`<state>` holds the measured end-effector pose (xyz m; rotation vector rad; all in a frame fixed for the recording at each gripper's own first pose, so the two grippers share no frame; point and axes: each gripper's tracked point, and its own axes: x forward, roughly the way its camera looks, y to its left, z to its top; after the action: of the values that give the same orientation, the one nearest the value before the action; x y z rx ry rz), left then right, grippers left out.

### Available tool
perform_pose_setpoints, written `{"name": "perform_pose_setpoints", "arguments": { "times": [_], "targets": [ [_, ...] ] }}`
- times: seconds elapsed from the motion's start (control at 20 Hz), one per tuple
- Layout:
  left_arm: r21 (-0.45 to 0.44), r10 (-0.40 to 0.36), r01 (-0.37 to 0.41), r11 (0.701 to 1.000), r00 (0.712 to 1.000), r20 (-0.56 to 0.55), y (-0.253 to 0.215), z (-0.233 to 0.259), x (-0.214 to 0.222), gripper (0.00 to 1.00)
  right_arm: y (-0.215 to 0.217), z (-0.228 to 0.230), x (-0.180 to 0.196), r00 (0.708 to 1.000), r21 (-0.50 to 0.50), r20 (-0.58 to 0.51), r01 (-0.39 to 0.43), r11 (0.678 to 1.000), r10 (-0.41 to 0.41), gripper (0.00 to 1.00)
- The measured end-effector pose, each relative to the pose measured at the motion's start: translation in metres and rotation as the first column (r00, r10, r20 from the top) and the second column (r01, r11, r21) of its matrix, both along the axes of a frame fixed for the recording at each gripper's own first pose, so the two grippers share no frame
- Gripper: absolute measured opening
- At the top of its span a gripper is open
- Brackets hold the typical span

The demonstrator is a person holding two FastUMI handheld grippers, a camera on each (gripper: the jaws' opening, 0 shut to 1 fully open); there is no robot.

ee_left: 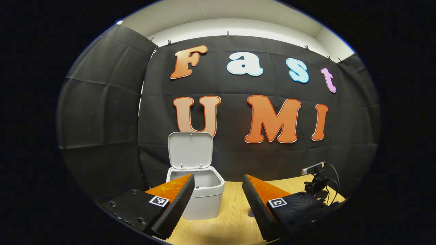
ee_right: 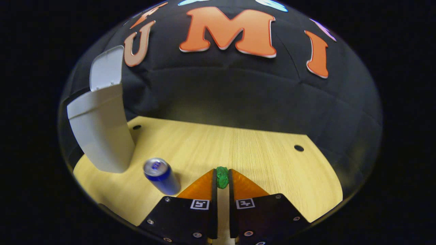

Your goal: Press the lid of the desktop garbage bin to open it, pick up the crumpled paper on the desktop and throw it into the bin, then pick up the pop can on the desktop and drop it into the bin, and finally close the garbage bin lid.

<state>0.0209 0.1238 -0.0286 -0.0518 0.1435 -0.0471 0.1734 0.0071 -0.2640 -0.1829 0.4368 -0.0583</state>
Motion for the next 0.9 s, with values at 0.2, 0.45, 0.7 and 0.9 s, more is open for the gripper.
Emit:
{"name": "perform_pose_setpoints", "arguments": {
  "times": [0.2, 0.45, 0.7, 0.9],
  "targets": [
    [-0.022, 0.024, -0.024, 0.999, 0.999, 0.036, 0.027, 0.008, -0.005, 0.89, 0.066, 0.083, 0.008, 0.987, -0.011, 0.116, -0.110, 0.994, 0.110, 0.14],
    [-0.032, 0.087, -0.085, 0.996, 0.995, 0.048, 0.069, 0.008, -0.017, 0.90, 0.152, 0.141, 0.014, 0.957, 0.013, 0.177, -0.236, 0.972, 0.231, 0.13],
    [-0.057, 0.181, -0.179, 0.982, 0.983, 0.029, 0.118, -0.002, -0.034, 0.92, 0.246, 0.167, 0.026, 0.922, 0.069, 0.185, -0.358, 0.931, 0.341, 0.13],
    [-0.075, 0.236, -0.235, 0.969, 0.972, 0.009, 0.146, -0.012, -0.042, 0.92, 0.328, 0.156, 0.061, 0.890, 0.087, 0.148, -0.445, 0.891, 0.430, 0.13]
  ]
}}
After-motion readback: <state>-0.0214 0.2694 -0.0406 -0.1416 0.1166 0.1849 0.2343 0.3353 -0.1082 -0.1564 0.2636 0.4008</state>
